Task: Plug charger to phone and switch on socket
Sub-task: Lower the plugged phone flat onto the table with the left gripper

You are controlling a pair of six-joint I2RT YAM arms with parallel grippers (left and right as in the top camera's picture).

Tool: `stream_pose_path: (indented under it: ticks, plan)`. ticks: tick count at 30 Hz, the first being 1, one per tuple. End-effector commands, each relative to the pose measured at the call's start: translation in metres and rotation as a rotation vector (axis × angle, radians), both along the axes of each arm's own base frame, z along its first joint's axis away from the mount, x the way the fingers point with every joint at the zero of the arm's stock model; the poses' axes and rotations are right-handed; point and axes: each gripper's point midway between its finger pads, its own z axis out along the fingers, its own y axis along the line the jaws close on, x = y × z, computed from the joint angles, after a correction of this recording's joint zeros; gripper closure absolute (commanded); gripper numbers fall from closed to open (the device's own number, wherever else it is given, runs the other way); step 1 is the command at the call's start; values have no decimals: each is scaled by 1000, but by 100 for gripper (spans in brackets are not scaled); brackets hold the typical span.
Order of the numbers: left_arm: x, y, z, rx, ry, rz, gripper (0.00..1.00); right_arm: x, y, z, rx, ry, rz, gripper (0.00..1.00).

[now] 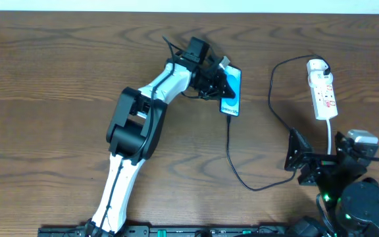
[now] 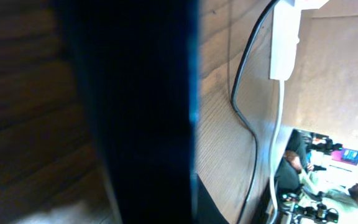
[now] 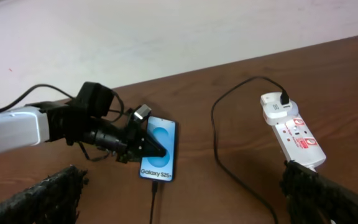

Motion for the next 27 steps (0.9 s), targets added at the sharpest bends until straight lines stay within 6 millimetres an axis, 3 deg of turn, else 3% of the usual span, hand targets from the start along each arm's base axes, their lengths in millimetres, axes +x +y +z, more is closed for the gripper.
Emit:
stream_pose_path:
  ticks: [1,8,14,22,27]
  plan:
    - [-3,-7,1,13,4,3,93,4,3,-3,5,21,-5,1]
    - [4,-1,-9,96,125,148,92,11,13,-12,-8,63,13,1]
    - [0,-5,-10,95,85,110,91,14,18,-16,-11,84,24,1]
    - [-7,-7,-18,154,71,102,78,14,19,-16,-9,84,27,1]
    - [-10,5,-31,250,78,132,77,14,19,-16,-9,85,27,1]
